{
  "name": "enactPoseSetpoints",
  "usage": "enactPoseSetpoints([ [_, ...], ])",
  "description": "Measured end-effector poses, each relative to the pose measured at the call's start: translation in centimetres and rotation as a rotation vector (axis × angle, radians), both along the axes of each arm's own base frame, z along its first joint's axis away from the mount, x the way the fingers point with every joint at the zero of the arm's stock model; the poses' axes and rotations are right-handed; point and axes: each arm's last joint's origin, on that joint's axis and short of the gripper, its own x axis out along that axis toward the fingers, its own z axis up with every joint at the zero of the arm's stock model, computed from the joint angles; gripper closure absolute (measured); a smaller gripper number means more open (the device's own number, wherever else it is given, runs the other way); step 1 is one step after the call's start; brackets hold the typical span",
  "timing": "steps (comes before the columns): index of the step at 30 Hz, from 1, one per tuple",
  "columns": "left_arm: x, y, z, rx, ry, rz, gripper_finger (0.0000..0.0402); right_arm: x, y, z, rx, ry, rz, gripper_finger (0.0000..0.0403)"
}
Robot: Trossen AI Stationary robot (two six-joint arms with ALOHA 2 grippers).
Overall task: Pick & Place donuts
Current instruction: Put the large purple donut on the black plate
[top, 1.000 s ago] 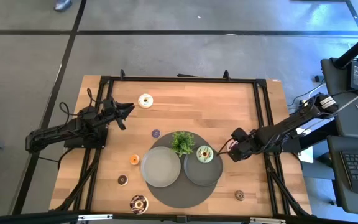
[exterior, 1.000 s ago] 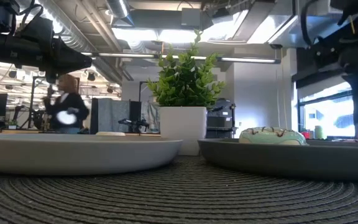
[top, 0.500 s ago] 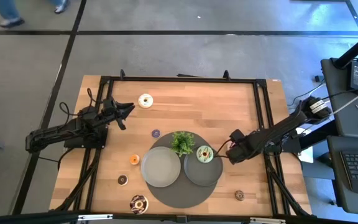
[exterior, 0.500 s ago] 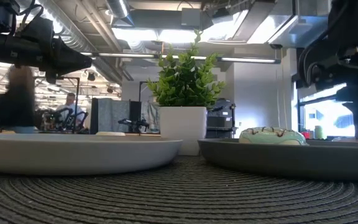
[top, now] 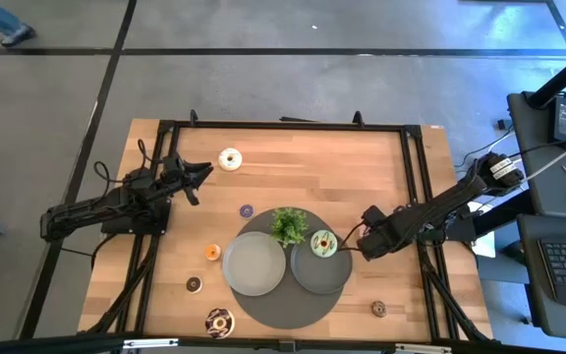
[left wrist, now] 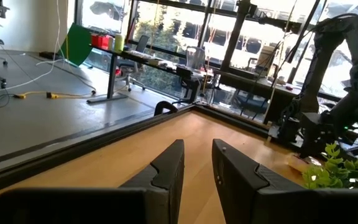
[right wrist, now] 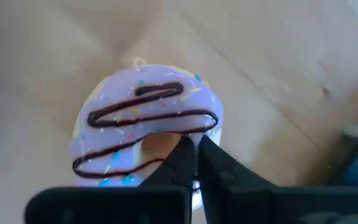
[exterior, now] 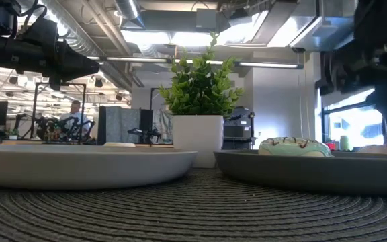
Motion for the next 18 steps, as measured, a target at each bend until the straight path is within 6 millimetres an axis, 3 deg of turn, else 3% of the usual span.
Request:
enactPoseSetpoints([
  [9, 0.0, 0.1, 0.0, -0.001, 0.0, 0.029, 0.0322, 4.3, 4.5, 5.6, 0.018, -0.259, 0.405, 0.0395],
  [12, 0.0, 0.1, 0.0, -0.001, 0.0, 0.031, 0.0322, 5.5, 5.9, 5.4, -0.014, -0.257, 0.502, 0.0395],
  [18, 0.0, 0.1, 0.0, -0.002, 0.0, 0.03, 0.0322, 8.1, 8.5, 2.7, -0.037, -0.175, 0.624, 0.0396],
])
